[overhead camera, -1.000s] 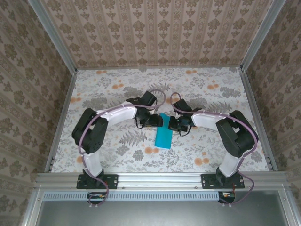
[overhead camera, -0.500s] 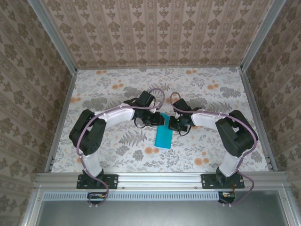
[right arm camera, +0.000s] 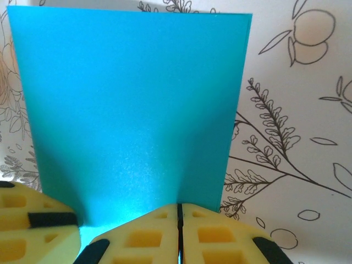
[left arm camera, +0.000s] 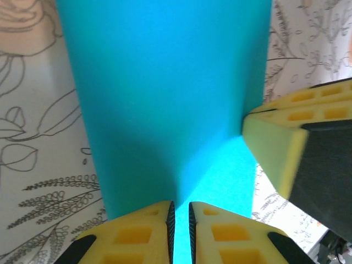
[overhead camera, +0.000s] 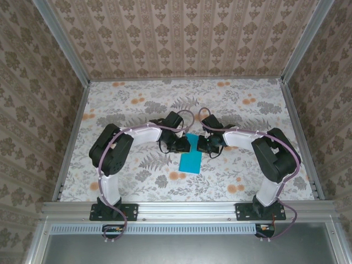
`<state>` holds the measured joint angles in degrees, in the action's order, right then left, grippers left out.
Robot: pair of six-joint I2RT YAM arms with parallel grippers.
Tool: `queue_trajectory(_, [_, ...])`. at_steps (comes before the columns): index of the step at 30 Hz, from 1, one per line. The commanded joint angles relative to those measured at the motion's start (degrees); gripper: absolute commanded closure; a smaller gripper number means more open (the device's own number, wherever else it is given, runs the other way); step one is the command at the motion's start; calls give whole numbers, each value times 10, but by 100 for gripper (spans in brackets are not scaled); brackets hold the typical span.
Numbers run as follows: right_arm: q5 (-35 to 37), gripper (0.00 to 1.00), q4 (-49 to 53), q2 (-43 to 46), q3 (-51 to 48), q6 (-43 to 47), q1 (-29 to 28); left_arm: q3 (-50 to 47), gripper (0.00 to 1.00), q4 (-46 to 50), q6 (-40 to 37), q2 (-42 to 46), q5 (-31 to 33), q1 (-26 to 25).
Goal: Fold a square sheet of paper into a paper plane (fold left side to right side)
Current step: First fold the square sheet of paper in half at the center of the table, then hold the square sheet of paper at the center of the table.
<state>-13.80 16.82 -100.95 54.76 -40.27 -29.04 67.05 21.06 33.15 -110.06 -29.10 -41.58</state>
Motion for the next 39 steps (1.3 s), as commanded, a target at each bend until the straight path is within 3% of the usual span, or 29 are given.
queue_trajectory(1, [33, 91, 56, -25, -2, 12, -4, -15, 84, 24, -15, -10, 26, 0])
queue_trajectory(14, [35, 91, 61, -28, -2, 14, -4, -68, 92, 36, -25, 52, 48, 30])
queue_trajectory(22, [30, 91, 54, -25, -4, 13, -4, -63, 92, -27, -21, 106, 6, 21])
queue_trajectory(31, [28, 91, 54, -23, -4, 12, -5, -51, 90, -74, -4, 48, -15, -2])
queue_trajectory(39, [19, 91, 39, -20, -9, 12, -6, -49, 90, -50, -9, 23, 7, -8])
